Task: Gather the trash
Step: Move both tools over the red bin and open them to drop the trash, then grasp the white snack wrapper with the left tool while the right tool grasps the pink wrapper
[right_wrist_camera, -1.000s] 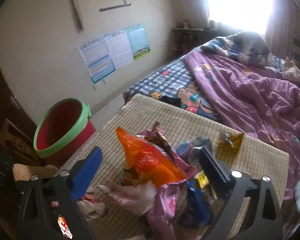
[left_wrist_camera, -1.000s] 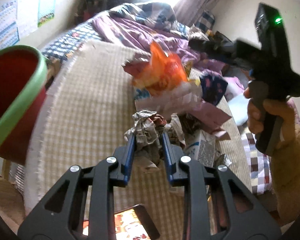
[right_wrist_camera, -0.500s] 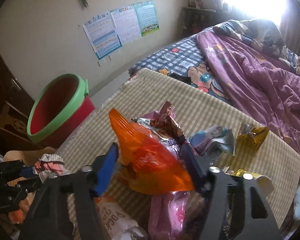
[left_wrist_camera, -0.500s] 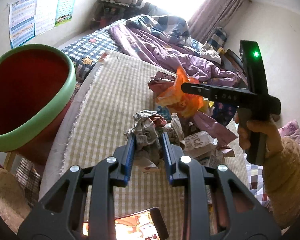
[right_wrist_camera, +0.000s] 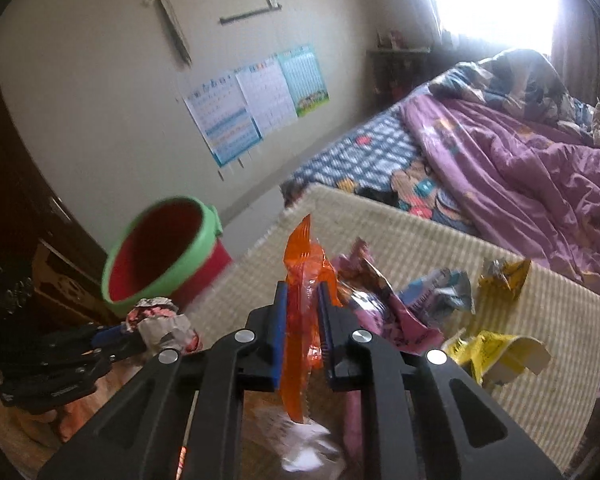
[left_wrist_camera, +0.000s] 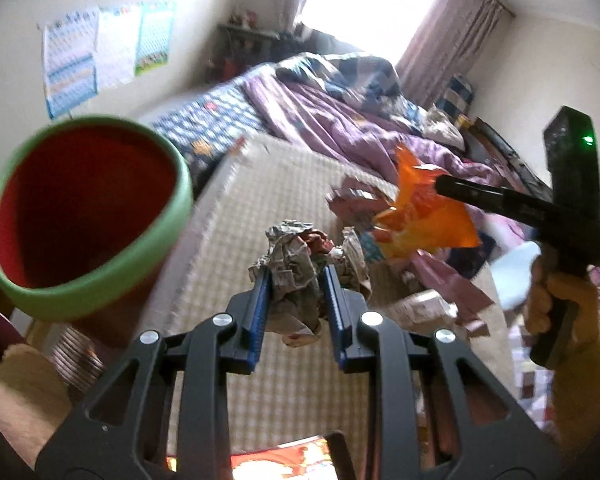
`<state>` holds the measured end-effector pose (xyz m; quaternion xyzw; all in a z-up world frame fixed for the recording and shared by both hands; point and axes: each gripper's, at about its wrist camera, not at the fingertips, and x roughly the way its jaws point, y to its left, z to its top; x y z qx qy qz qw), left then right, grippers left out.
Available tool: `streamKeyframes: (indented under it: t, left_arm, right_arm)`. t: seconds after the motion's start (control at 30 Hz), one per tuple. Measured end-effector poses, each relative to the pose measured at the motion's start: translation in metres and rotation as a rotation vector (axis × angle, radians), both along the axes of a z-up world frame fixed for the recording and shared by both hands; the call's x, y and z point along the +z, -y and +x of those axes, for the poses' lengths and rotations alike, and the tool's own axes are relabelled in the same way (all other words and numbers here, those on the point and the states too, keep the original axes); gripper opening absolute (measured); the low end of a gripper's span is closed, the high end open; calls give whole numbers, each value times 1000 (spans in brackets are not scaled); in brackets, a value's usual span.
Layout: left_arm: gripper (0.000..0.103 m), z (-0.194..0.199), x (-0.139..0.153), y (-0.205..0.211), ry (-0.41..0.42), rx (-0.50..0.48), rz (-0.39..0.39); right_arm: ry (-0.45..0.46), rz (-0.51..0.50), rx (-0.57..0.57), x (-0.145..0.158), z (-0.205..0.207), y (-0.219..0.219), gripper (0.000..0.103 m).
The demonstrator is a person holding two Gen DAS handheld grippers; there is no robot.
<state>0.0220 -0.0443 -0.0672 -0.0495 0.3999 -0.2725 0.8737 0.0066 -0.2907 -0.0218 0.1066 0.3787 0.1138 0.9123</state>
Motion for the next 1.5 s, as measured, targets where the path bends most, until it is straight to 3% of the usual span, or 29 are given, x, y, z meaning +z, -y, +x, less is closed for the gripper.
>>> streamKeyframes:
  t: [0.23,0.37,0.53,0.87,0.9,0.93,0.97,1.1,1.5]
  left_arm:
    - [26,13,26,-36,141,175,51]
    - [26,30,24,-73,123,332,85]
    - [26,50,9,-106,83,462,132]
    - [27,64,-12,-108,16,496,173]
    - [31,63,-11,-112,17,499,173]
    - [36,62,-11,-112,18,498,169]
    - [48,60,-10,-110,22,498,170]
    - [58,56,-6,-108,44,511,183]
    - [58,45,5,-93,80,467,161]
  right_arm:
    - [109,129,63,31,13,-33,14]
    - [126,224,131,40,30,-61,14]
    - [139,231,225,44,53,-109,14]
    - [49,178,311,10,70,-166,20]
    - [47,177,311,8,70,-168,24]
    - [47,182,311,7,69,-168,40]
    - [52,183,306,7,69,-168,51]
    - [79,181,294,13,63,-162,52]
    - [112,149,127,30,26,-90,52]
